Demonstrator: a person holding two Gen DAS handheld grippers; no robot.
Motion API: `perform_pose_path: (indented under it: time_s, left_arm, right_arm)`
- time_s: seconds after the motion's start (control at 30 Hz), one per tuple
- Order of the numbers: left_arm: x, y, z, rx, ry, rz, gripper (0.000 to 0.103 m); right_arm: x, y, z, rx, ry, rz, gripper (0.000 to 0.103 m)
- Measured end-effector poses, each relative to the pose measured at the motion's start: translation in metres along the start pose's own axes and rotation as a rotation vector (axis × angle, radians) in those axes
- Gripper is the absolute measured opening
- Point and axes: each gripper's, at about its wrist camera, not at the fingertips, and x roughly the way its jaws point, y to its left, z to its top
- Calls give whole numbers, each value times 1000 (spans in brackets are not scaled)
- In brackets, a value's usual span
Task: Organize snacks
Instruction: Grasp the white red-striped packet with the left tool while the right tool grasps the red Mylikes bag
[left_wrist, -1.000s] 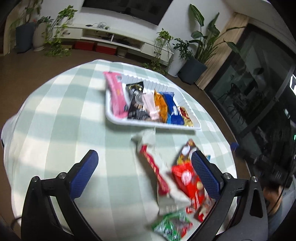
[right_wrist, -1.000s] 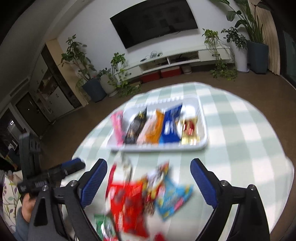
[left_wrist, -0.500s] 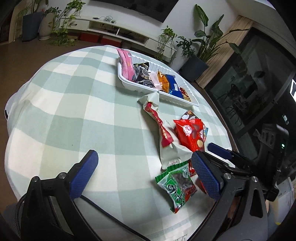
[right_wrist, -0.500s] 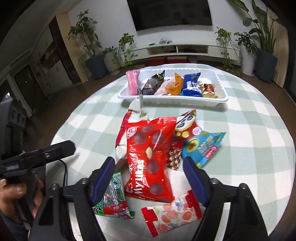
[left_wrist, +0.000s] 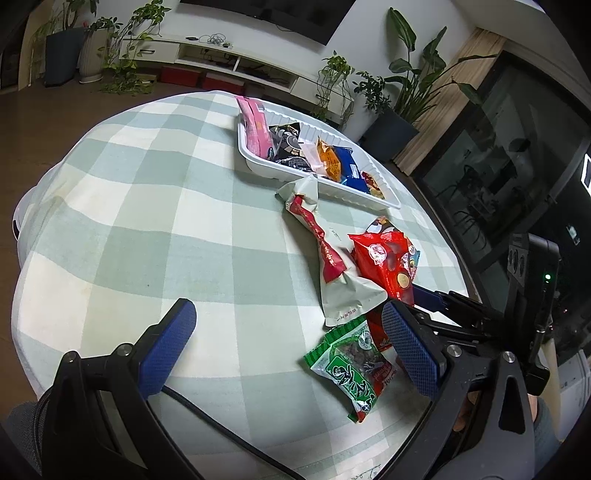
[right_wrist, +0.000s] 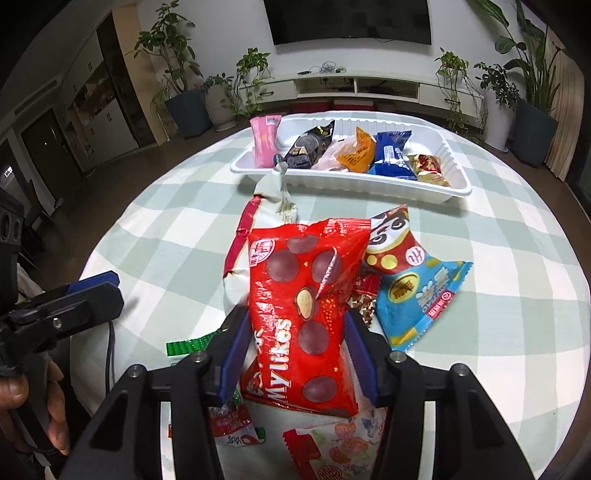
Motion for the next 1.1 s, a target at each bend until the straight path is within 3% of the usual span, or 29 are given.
perform_pose_path:
  time_s: [0.27, 0.4, 0.7, 0.93, 1.0, 1.07, 1.1]
  left_arm:
    - [15, -14, 8, 42, 38, 16, 102]
    - [27, -27, 17, 80, 65, 30, 102]
    - [67, -55, 50, 151, 128, 137, 102]
    - [111, -53, 71, 159, 174, 236, 100]
    - [121, -53, 73, 169, 188, 251, 94]
    - [131, -53, 73, 178, 215, 252, 74]
    - [134, -53, 72, 180, 222, 246, 71]
  right_arm:
    - [0, -8, -3, 17, -5, 20, 42]
    - [-5, -15, -6, 49, -9, 38, 40]
    - [-23, -43, -16, 174, -53, 72, 40]
    - [-28, -52, -20, 217, -84, 104, 40]
    - [-28, -54, -20, 224, -89, 114, 40]
    - [-28, -56, -21, 231, -93, 118, 40]
    - [-28, -57, -21, 232, -95, 120, 40]
